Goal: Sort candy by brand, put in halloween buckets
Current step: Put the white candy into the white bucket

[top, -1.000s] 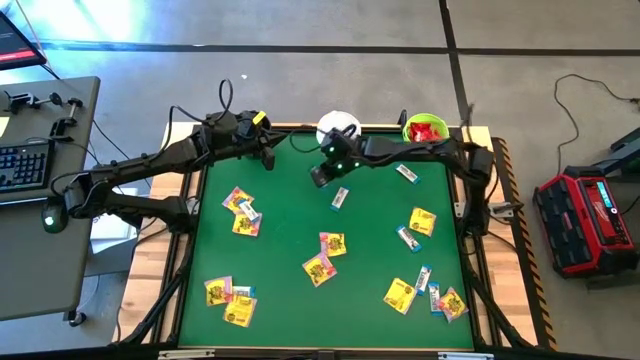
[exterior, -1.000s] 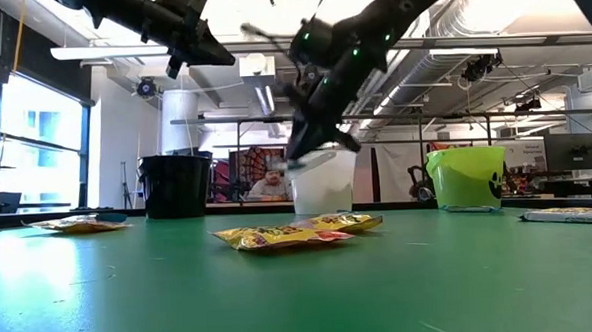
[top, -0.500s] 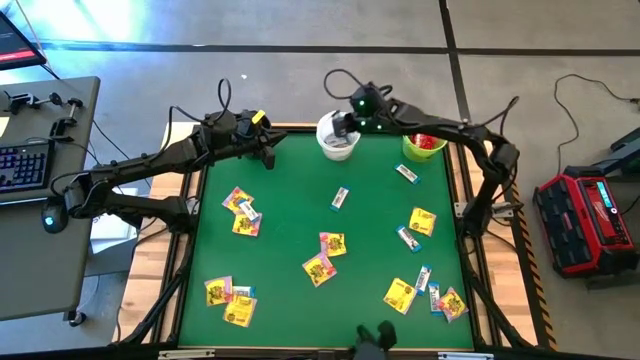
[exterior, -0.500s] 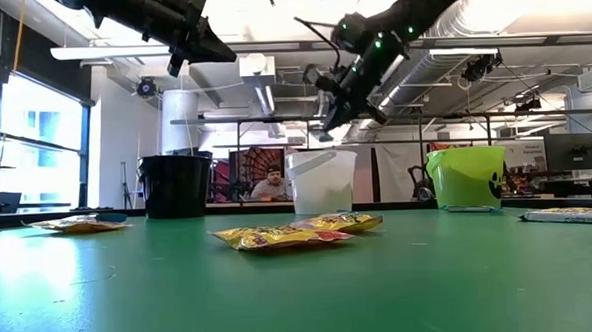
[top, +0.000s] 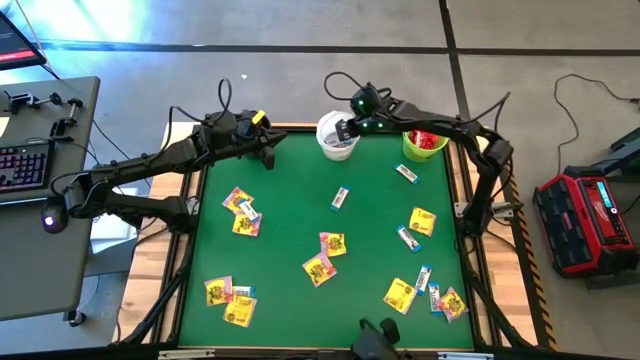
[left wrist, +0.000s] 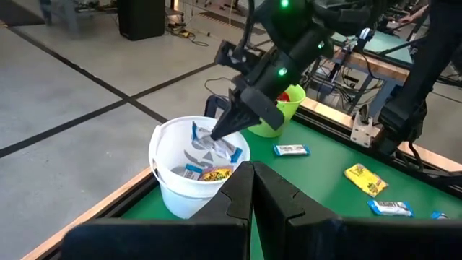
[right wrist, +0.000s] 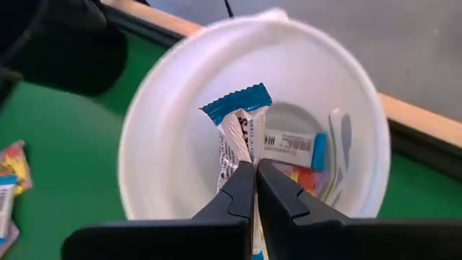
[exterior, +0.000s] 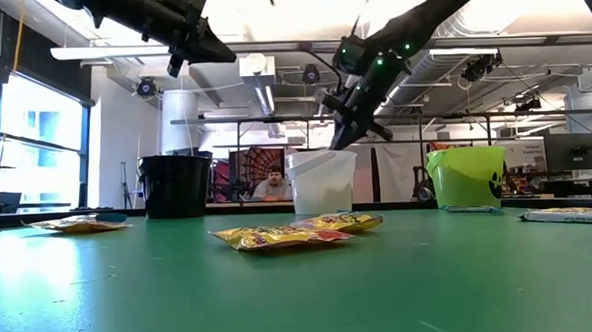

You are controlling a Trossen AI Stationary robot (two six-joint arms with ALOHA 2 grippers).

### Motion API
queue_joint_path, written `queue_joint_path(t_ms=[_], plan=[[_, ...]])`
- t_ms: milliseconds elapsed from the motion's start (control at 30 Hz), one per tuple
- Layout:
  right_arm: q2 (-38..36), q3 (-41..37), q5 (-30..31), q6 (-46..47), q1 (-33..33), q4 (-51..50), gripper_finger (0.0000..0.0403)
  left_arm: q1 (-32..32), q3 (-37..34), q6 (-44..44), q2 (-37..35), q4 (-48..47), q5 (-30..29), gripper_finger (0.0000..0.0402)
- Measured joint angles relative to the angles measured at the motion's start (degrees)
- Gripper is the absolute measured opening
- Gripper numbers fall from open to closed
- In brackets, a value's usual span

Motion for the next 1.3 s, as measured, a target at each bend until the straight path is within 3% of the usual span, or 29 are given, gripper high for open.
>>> queue_joint_path(t_ms=[267, 567, 700, 967, 1067, 1300], plan=[[0.88, 0.00, 0.74, -2.57, 1.22, -1.88, 0.0009, 0.00, 0.00, 0.15, 0.00, -2.24, 0.22, 0.0000], [0.32, 0.00, 0.33, -3.83, 1.27, -1.84, 0.0125, 0.00, 0.02, 2.55, 0.00, -6.92, 2.32, 0.0000], [-2.43, 0.00, 0.21, -4.99, 1.28, -1.02, 0.0158, -0.07, 0.02, 3.45, 0.00, -10.43, 4.47, 0.0000], [-11.19, 0.00, 0.07, -10.55, 3.00, -0.37, 0.0158, -3.35, 0.02, 11.98, -0.13, -23.64, 9.79, 0.0000], [-13.16, -0.04, -0.85, -14.62, 4.80, -0.30, 0.0154, -5.61, 0.02, 17.21, -0.13, -29.67, 9.49, 0.0000], [-13.50, -5.77, -5.57, -13.65, 8.95, 2.41, 0.0168, -7.56, 0.02, 30.73, 0.19, -41.78, 4.48, 0.0000]])
